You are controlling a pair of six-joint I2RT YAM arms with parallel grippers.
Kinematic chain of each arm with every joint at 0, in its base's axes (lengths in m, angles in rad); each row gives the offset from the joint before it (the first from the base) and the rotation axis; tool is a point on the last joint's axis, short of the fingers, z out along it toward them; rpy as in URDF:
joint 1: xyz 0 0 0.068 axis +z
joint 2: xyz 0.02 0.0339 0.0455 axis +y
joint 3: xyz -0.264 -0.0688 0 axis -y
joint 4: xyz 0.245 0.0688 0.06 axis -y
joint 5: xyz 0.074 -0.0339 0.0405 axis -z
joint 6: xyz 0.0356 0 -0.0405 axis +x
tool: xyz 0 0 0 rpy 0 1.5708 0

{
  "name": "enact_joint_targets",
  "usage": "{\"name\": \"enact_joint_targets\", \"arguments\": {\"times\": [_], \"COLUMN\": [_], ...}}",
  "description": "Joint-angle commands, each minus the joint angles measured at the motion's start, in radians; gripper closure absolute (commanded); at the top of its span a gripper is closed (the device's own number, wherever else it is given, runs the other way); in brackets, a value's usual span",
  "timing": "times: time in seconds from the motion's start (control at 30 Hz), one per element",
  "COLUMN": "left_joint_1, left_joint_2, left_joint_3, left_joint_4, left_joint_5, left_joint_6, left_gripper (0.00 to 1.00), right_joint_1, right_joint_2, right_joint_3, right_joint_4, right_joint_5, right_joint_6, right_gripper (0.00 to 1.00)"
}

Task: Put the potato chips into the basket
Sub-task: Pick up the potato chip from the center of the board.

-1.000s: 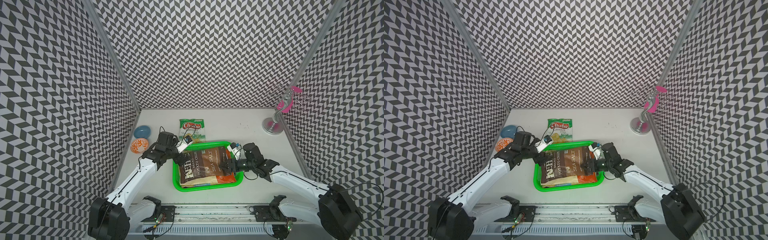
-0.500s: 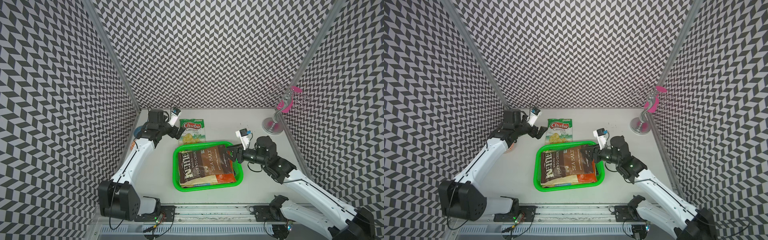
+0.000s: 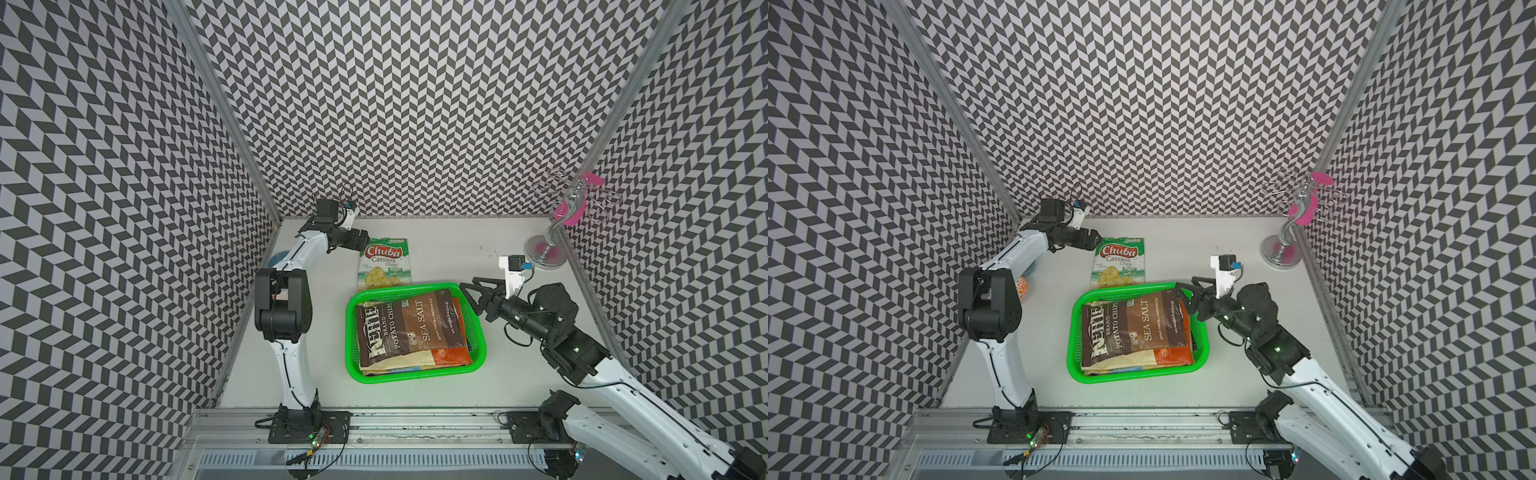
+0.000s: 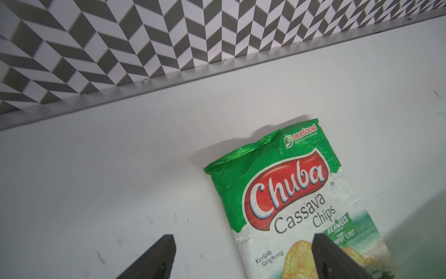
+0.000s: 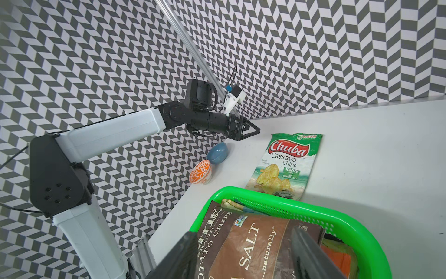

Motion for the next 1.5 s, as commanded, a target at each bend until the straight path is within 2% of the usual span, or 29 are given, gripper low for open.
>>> {"name": "enact_joint_targets", "arguments": {"times": [0.0, 0.2, 0.33, 0.53, 0.7, 0.87, 1.03, 1.13, 1.27, 1.4, 1.47], "left_joint_1": [0.003, 0.003, 0.002, 0.003, 0.001, -0.001, -0.001, 0.001, 0.005, 0.007, 0.008], "left_joint_2": [0.047, 0.190, 0.259, 0.302, 0.326, 0.345, 0.360, 0.351, 0.317, 0.281, 0.254], "left_joint_3": [0.077, 0.217, 0.275, 0.284, 0.282, 0.284, 0.280, 0.257, 0.213, 0.186, 0.163], "left_joint_4": [-0.042, -0.123, -0.146, -0.140, -0.158, -0.164, -0.154, -0.131, -0.085, -0.063, -0.040], "left_joint_5": [0.058, 0.106, 0.095, 0.024, 0.096, 0.204, 0.222, 0.218, 0.205, 0.204, 0.196], "left_joint_6": [-0.007, -0.011, -0.021, -0.044, -0.027, -0.022, -0.040, -0.055, -0.082, -0.097, -0.113], "left_gripper": [0.06, 0.06, 0.08, 0.08, 0.09, 0.20, 0.35, 0.41, 0.58, 0.83, 0.89], "right_joint_1": [0.001, 0.001, 0.001, 0.001, 0.003, 0.002, 0.001, 0.001, 0.001, 0.001, 0.001], "right_joint_2": [-0.040, -0.064, -0.071, -0.083, -0.087, -0.085, -0.091, -0.100, -0.110, -0.106, -0.105], "right_joint_3": [-0.016, -0.030, -0.035, -0.042, -0.047, -0.039, -0.036, -0.037, -0.042, -0.044, -0.044], "right_joint_4": [0.029, 0.025, 0.024, 0.015, 0.011, 0.001, -0.010, -0.014, -0.013, -0.007, -0.002], "right_joint_5": [0.034, 0.036, 0.031, 0.027, 0.032, 0.042, 0.047, 0.052, 0.054, 0.044, 0.037], "right_joint_6": [-0.007, -0.004, 0.000, 0.005, 0.000, -0.003, -0.002, -0.002, -0.003, -0.001, -0.001], "right_gripper": [0.36, 0.36, 0.36, 0.36, 0.36, 0.36, 0.36, 0.36, 0.36, 0.36, 0.36]}}
